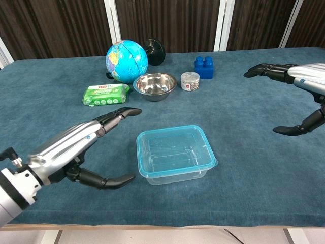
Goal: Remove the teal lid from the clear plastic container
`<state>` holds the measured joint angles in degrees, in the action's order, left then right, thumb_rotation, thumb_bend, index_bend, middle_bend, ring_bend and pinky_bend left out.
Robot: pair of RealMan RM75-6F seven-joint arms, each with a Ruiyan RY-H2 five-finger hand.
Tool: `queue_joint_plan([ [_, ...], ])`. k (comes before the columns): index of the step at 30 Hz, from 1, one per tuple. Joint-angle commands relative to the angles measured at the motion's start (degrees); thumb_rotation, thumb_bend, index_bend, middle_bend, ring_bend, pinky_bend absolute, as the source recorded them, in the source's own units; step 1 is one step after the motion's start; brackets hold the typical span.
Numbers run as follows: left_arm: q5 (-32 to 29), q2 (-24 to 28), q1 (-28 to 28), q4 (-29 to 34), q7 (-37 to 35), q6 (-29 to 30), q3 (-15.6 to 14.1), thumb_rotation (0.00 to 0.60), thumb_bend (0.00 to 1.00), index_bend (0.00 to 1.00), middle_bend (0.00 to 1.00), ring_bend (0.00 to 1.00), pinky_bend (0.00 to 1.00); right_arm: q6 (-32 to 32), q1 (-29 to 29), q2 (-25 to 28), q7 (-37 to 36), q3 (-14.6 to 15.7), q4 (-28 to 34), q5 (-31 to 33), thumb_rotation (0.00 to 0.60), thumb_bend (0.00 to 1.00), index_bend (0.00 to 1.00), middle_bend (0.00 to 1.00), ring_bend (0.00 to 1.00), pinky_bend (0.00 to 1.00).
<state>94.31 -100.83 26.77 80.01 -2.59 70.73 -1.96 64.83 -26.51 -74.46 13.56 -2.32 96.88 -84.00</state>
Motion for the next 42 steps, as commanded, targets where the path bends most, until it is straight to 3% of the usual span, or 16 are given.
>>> queue_joint_plan([
  [1,0.6,-1.2,0.3,-1.0,-0.2,0.1,-0.1,0.391,0.21,0.0,0.0,0.0,0.05,-0.1,0.0,0.3,0.3,0.0,0.3,0.1,0.6,0.18,0.0,0.0,0.0,0.0],
  [9,1.1,-5.4,1.2,-4.0,-0.5,-0.3,0.3,0.415,0.18,0.0,0.0,0.0,0.06,-0.4,0.0,1.0,0.2,-0.3,1.8,0.9,0.6,0.18,0.0,0.0,0.0,0.0],
  [16,1.2,-10.8,1.5,-12.1,1.0,0.6,1.1,0.411,0.18,0.0,0.0,0.0,0.06,-1.6,-0.2,2.1,-0.4,-0.6,3.6,2.5,0.6,0.18,0.0,0.0,0.0,0.0],
  [21,1.0,-12.2,1.4,-14.4,-0.6,1.1,1.1,0.432,0.18,0.0,0.0,0.0,0.06,-1.4,-0.1,3.0,-0.7,-0.9,4.0,2.7,0.6,0.18,0.0,0.0,0.0,0.0],
  [33,-0.7,-15.9,2.5,-19.9,-4.3,0.1,2.4,0.516,0.18,0.0,0.0,0.0,0.07,-2.3,-0.2,4.2,-0.9,-1.0,3.6,4.1,0.6,0.18,0.0,0.0,0.0,0.0],
  [39,-1.8,-16.9,2.9,-21.4,-6.6,-0.8,2.9,0.595,0.17,0.0,0.0,0.0,0.08,-2.7,-0.4,4.0,-0.7,-1.0,3.2,4.4,0.6,0.18,0.0,0.0,0.0,0.0],
  [42,-2.3,-17.2,3.3,-21.8,-7.5,-1.6,3.1,0.6,0.18,0.0,0.0,0.0,0.1,-2.9,-0.4,3.9,-0.6,-0.9,2.9,4.6,0.6,0.18,0.0,0.0,0.0,0.0],
])
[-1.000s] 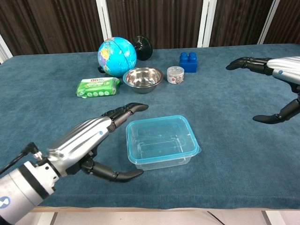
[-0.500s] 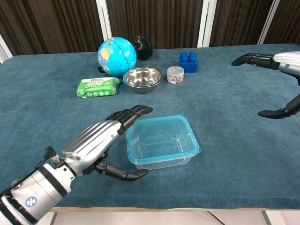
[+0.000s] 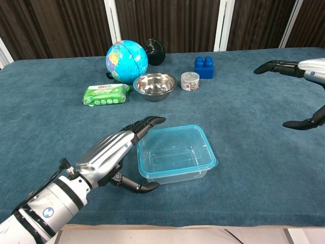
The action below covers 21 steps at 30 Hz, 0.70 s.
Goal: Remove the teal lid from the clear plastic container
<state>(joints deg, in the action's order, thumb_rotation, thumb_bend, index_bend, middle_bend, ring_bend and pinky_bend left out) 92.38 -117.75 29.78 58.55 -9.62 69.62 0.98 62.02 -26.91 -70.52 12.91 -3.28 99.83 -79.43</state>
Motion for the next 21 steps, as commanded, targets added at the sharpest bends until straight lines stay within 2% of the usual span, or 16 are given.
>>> queue_joint_plan([
  [1,-0.4,-0.3,0.3,-0.3,-0.6,-0.5,0.2,0.6,0.18,0.0,0.01,0.0,0.1,-0.1,0.0,0.0,0.0,0.0,-0.1,0.1,0.6,0.18,0.0,0.0,0.0,0.0],
  [3,-0.5,-0.4,0.3,-0.4,-0.7,-0.7,0.2,0.6,0.19,0.0,0.04,0.0,0.12,-0.1,0.0,-0.1,0.0,0.0,-0.1,0.1,0.6,0.18,0.0,0.0,0.0,0.0],
  [6,-0.6,-0.8,0.8,-0.9,-1.8,-1.1,0.4,0.6,0.21,0.0,0.19,0.07,0.17,-0.6,-0.2,-0.6,-0.6,0.1,-0.8,0.0,0.6,0.18,0.0,0.0,0.0,0.0],
  [9,-0.6,-1.1,0.9,-1.5,-2.8,-1.1,0.1,0.6,0.22,0.0,0.28,0.13,0.19,-1.4,-0.9,-2.4,-3.2,0.6,-2.9,-2.1,0.6,0.18,0.0,0.0,0.0,0.0],
  [21,-0.1,-1.7,0.3,-2.9,-4.7,0.7,-0.8,0.6,0.25,0.0,0.46,0.27,0.23,-2.7,-4.3,-10.6,-14.6,3.7,-11.2,-12.7,0.6,0.18,0.22,0.0,0.0,0.0],
])
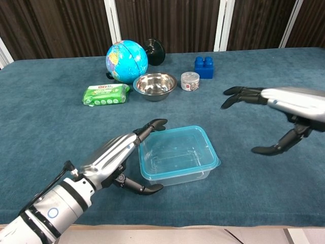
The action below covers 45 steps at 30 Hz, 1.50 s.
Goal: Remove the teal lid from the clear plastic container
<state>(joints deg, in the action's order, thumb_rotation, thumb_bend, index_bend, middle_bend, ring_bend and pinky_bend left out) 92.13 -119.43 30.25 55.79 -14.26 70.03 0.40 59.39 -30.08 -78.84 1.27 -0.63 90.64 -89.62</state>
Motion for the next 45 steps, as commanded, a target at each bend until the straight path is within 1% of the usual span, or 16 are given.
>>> queue_joint_plan([
  [1,0.4,-0.1,-0.2,-0.2,0.0,0.7,-0.3,0.6,0.25,0.0,0.46,0.27,0.23,-0.2,-1.5,-3.0,-4.4,1.4,-2.6,-3.4,0.6,0.18,0.23,0.0,0.0,0.0],
  [4,0.5,0.0,-0.4,-0.1,0.0,1.2,-0.5,0.6,0.25,0.0,0.48,0.27,0.23,0.0,-2.2,-4.5,-6.6,2.1,-3.9,-5.5,0.6,0.18,0.27,0.0,0.0,0.0],
  [12,1.1,0.2,-0.8,-0.5,0.3,2.2,-1.1,0.6,0.26,0.0,0.5,0.27,0.22,0.6,-2.8,-8.2,-7.0,3.6,-6.4,-7.6,0.6,0.18,0.37,0.0,0.0,0.0],
  [19,1.6,-0.1,-1.1,-1.9,0.1,2.7,-1.9,0.6,0.27,0.0,0.51,0.28,0.22,3.4,-2.7,-9.1,-7.4,4.2,-8.0,-9.6,0.6,0.18,0.39,0.0,0.0,0.0],
  [25,2.0,-0.8,-1.5,-3.6,0.3,2.8,-2.7,0.6,0.27,0.0,0.53,0.28,0.21,4.1,-2.8,-9.6,-8.6,4.8,-9.6,-10.3,0.6,0.21,0.42,0.0,0.0,0.0],
  [31,2.2,-1.1,-1.4,-4.5,-0.1,3.0,-2.7,0.6,0.28,0.0,0.53,0.28,0.21,5.2,-3.2,-10.4,-10.4,5.3,-11.3,-11.3,0.6,0.22,0.44,0.0,0.0,0.0],
  [39,2.4,-1.3,-1.4,-5.5,-0.7,3.0,-3.0,0.6,0.29,0.0,0.52,0.28,0.21,8.0,-3.2,-12.0,-13.4,5.9,-14.9,-13.0,0.6,0.22,0.51,0.0,0.0,0.0],
  [45,2.5,-1.4,-1.4,-5.9,-0.8,3.2,-3.0,0.6,0.29,0.0,0.51,0.27,0.21,8.5,-3.3,-13.0,-14.3,6.0,-16.5,-13.0,0.6,0.22,0.52,0.0,0.0,0.0],
])
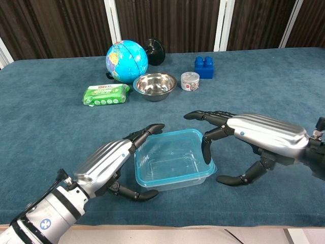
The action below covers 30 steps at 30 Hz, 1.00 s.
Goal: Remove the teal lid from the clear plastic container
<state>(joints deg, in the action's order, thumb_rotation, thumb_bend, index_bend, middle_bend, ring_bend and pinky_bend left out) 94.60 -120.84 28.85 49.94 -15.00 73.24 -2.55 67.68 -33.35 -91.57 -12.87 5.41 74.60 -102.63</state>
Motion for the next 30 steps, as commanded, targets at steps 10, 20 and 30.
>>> queue_joint_plan([
  [10,0.0,-0.2,-0.2,-0.4,-0.3,0.2,-0.1,0.6,0.29,0.0,0.49,0.27,0.21,1.1,-0.1,-2.0,-0.8,0.1,-2.6,0.1,0.6,0.22,0.52,0.0,0.0,0.0],
  [20,-0.1,-0.3,-0.4,-0.4,-0.3,0.3,-0.1,0.6,0.29,0.0,0.46,0.26,0.19,3.0,0.2,-3.9,-2.4,-0.1,-5.3,0.1,0.6,0.22,0.56,0.0,0.0,0.0],
  [30,-0.1,-0.4,-0.5,-0.1,-0.3,0.6,0.0,0.6,0.29,0.0,0.42,0.26,0.18,4.1,0.1,-5.7,-4.6,-0.2,-7.3,0.2,0.6,0.22,0.57,0.01,0.0,0.0],
])
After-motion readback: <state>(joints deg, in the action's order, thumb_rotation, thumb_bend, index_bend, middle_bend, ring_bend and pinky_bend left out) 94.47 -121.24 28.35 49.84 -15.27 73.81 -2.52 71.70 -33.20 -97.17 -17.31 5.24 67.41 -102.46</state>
